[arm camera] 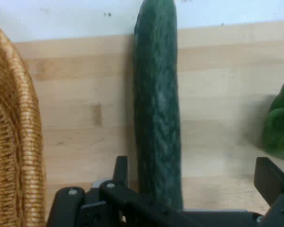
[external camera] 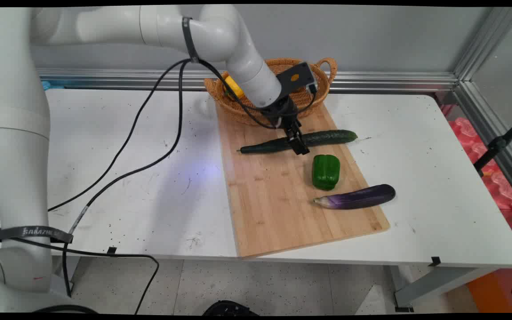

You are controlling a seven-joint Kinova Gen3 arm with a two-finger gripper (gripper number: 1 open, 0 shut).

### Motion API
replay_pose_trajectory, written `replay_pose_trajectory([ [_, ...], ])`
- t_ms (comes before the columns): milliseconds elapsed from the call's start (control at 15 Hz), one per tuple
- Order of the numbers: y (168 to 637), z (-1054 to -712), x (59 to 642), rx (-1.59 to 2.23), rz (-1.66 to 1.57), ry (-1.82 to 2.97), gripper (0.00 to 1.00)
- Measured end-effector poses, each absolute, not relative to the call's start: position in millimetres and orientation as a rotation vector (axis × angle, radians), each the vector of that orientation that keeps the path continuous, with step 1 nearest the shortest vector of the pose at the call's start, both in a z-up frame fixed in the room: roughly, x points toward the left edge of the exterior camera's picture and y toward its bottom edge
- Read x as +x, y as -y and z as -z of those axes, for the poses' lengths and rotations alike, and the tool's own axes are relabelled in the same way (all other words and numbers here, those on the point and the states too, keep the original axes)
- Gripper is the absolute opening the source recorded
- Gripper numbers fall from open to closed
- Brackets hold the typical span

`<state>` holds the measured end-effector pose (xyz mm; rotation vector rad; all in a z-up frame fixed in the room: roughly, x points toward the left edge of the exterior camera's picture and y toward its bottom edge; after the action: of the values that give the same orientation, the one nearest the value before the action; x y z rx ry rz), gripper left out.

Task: Pick up the potato from the vegetable basket

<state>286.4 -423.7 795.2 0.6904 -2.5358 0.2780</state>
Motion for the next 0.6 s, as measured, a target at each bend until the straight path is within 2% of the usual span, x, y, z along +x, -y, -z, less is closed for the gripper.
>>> replay_pose_trajectory([
  [600,416.3,-853.8,319.3,0.638,-0.276,2.566,1.00],
])
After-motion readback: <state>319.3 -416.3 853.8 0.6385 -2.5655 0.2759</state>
